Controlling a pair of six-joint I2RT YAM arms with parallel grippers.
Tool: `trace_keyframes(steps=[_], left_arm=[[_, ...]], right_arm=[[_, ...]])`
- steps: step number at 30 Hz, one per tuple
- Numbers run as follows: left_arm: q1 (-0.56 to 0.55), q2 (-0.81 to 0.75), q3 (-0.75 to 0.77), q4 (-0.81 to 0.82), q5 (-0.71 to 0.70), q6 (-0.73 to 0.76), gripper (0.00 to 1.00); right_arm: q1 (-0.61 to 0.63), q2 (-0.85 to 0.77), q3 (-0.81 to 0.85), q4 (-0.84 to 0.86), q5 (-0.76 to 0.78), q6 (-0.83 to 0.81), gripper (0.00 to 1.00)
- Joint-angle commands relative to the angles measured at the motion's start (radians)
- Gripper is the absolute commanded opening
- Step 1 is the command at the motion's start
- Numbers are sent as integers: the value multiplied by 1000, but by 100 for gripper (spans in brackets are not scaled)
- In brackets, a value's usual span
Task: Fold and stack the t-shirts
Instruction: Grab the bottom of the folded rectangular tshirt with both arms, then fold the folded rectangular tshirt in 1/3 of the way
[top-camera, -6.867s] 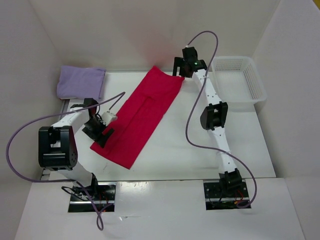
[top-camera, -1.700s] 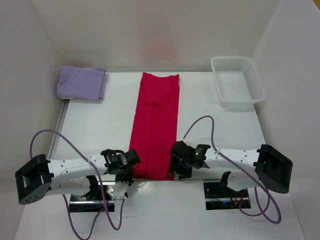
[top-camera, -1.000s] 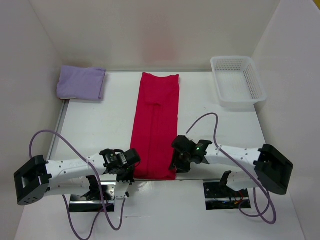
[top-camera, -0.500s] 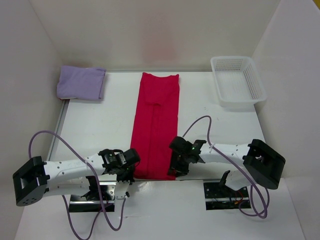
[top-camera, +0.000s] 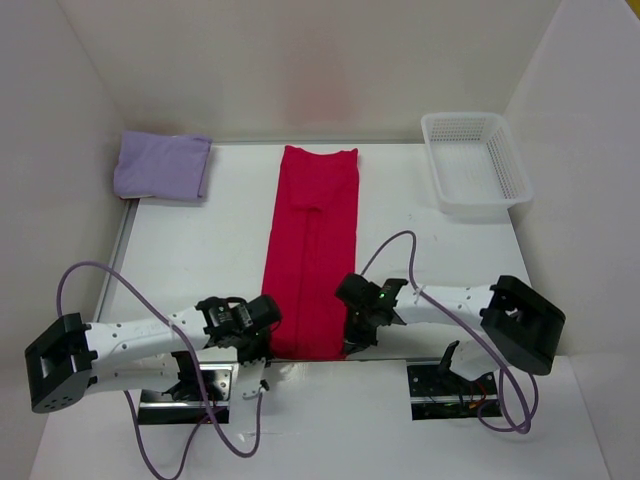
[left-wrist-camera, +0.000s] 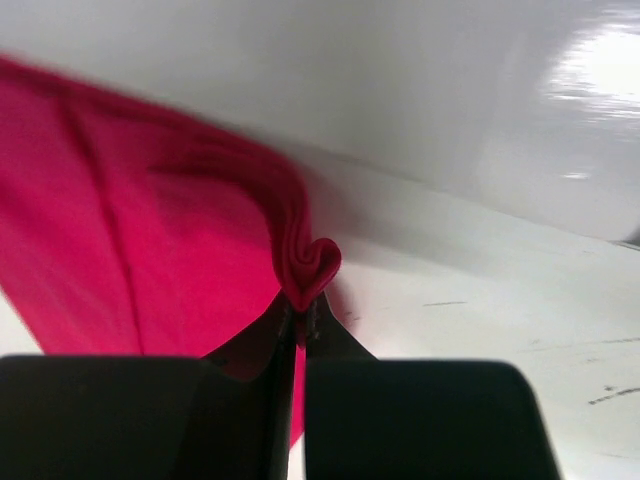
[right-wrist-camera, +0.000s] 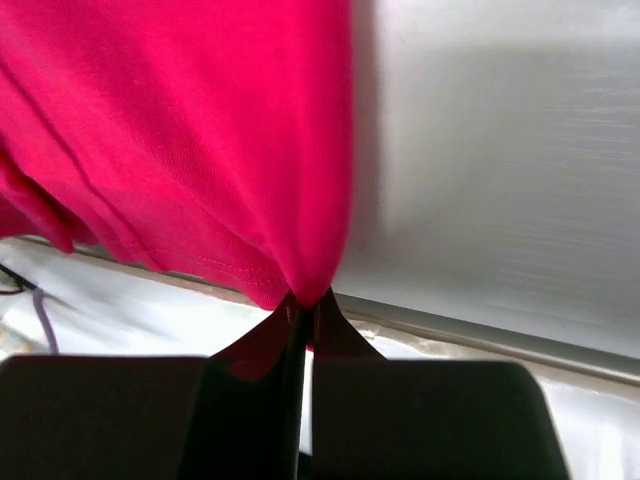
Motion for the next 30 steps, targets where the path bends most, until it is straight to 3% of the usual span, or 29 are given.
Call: trace_keyframes(steps=[1,5,8,12,16,21,30], left_arm=[[-5,7,78,66,30,-201,0],[126,28,203,75,76,-422,0],[270,64,318,46,134,-470,0],[473,154,447,87,194,-513,0],[588,310,581,166,240,-560,0],[634,438,673,281,240,-583,0],[686,602,673,502,229,-606,0]], right_arm=[[-13,2,101,-113,85,-65,0],[-107,-36,213,-181,97,-162,0],[-209,-48,287,-201,74,-264,0],[-352,51,417,-248,40,-410,0],[-447,185,608,-248,-13,-540,0],[-530,408,835,-273,-69,-633,0],[-621,611,994,-308,-129,-706,0]])
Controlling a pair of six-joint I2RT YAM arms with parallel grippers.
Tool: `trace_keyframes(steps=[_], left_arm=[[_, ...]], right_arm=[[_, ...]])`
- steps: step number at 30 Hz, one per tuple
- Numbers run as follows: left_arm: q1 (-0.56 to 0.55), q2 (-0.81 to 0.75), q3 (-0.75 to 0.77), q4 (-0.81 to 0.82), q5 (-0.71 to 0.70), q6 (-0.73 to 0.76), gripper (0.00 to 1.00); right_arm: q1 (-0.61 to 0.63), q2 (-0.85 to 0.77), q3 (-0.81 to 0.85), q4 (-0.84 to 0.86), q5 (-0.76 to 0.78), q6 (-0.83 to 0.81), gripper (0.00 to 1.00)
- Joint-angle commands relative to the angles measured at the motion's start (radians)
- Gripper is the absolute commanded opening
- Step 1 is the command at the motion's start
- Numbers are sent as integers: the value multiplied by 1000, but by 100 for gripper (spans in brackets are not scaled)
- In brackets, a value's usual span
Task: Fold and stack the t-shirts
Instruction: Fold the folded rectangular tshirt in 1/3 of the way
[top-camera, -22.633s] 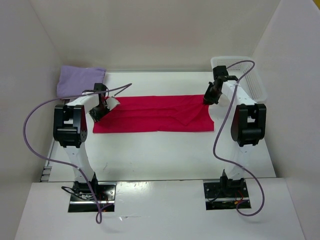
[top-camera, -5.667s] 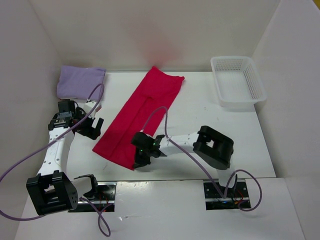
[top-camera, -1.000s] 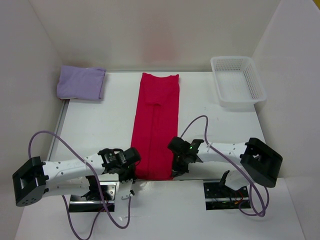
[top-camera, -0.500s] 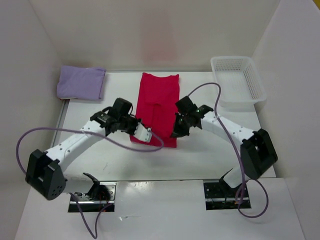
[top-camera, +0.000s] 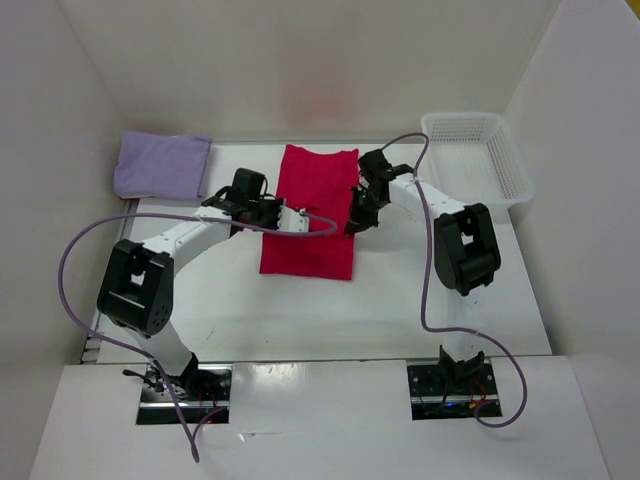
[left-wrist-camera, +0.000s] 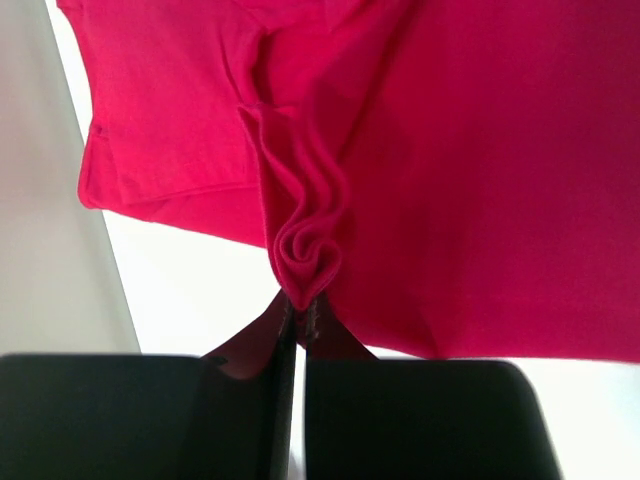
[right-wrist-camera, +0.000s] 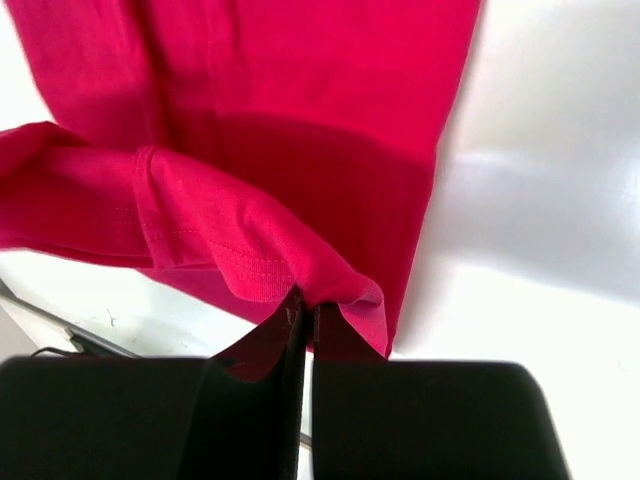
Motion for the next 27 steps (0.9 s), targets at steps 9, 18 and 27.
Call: trace_keyframes(steps=[9,18,27], left_arm=[[1,86,-76,271,4,5,3],[1,124,-169,390,-85,29,14],[1,133,-178,502,-192,-138,37]], right_arm=[[-70,113,109,-13,-71,-71,15],[-124,68,193,17,-37,-124,51],[36,-156,-89,93,-22,-129,5]])
